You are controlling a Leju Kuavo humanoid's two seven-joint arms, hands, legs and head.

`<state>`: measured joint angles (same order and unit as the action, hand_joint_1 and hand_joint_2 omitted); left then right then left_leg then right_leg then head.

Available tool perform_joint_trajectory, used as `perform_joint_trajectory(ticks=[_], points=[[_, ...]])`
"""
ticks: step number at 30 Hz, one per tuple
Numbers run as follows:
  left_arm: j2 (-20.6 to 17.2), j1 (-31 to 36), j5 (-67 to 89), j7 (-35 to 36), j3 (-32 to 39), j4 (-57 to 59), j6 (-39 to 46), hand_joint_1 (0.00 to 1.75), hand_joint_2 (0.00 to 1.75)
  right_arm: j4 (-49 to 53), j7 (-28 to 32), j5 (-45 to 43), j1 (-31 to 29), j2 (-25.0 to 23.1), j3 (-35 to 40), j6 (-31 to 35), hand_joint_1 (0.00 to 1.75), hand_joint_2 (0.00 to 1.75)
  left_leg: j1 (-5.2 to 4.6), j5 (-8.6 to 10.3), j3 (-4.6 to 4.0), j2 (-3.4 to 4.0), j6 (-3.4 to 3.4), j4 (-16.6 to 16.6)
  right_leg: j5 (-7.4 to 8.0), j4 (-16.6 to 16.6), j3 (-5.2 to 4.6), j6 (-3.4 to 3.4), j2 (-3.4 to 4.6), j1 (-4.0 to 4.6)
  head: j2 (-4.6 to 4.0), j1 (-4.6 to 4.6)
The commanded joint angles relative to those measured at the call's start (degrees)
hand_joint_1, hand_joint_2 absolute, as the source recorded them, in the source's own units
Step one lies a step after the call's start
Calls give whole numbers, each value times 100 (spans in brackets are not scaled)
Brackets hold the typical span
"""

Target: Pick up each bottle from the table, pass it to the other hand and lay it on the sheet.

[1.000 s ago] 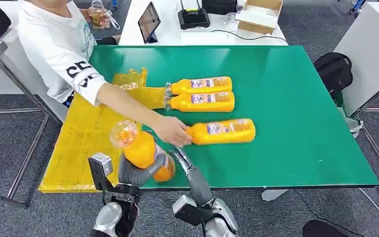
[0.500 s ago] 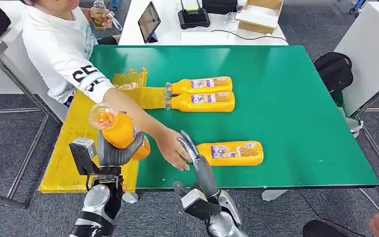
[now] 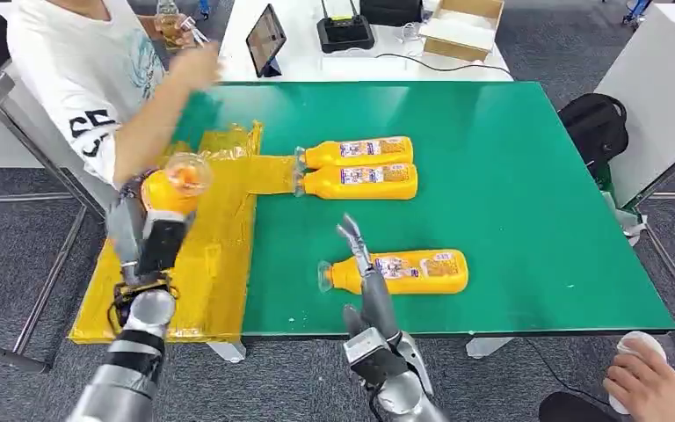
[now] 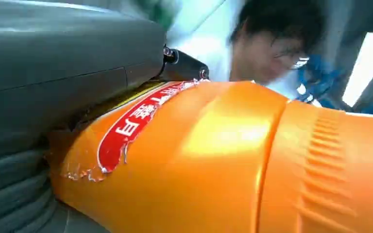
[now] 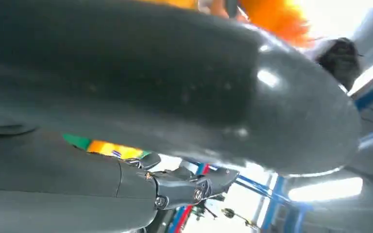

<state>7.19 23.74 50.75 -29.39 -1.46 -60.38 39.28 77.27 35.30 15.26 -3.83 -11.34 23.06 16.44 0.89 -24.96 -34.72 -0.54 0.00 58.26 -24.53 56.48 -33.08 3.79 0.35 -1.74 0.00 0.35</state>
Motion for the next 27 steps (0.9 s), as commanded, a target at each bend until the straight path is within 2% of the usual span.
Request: perform_joint_trajectory(ticks=[1,5,7,10,15,19,24,27], points=[[-657,771,2995,663,1144,2054,72,175,175,79,82,-196,-263,72,-23,-36,0,0,1,-5,20,17,4,-6,1,-6,15,-17,12,4,0,2],[-931,1002,3925,1258,690,2549,72,175,175,126,87,-218,-292,61,27,-66,0,0,8,-7,18,27,3,-1,0,-4,11,-25,17,12,0,0],[-1184,1235,3925,1680,-51,3025,72,175,175,133,84,-242,-296,55,31,-83,0,0,4,0,1,-2,1,0,-3,0,1,-17,-8,7,0,0],[-1308,1639,3910,1374,-536,3869,-303,175,175,101,78,-292,-315,54,46,-156,0,0,5,0,1,-5,2,2,-2,1,0,-17,-9,7,0,-2],[-1199,1745,3575,969,-421,4164,-1023,175,175,74,83,-303,-316,32,72,-183,0,0,7,-1,5,4,3,2,-1,-3,6,-19,-1,10,0,-2],[-1080,1655,3079,684,-108,4102,-1196,175,175,81,55,-312,-271,24,61,-176,0,0,4,-2,1,6,2,1,-2,-1,1,-14,2,5,0,0],[-1062,1652,2991,623,-54,4099,-1253,175,175,77,50,-313,-268,23,60,-177,0,0,6,-4,6,7,3,1,-3,-2,7,-19,1,9,0,0],[-958,1585,2502,280,205,4015,-1585,175,175,22,27,-306,-264,6,55,-183,0,0,5,0,-3,4,1,3,-1,-1,-3,-13,-1,7,0,-2]])
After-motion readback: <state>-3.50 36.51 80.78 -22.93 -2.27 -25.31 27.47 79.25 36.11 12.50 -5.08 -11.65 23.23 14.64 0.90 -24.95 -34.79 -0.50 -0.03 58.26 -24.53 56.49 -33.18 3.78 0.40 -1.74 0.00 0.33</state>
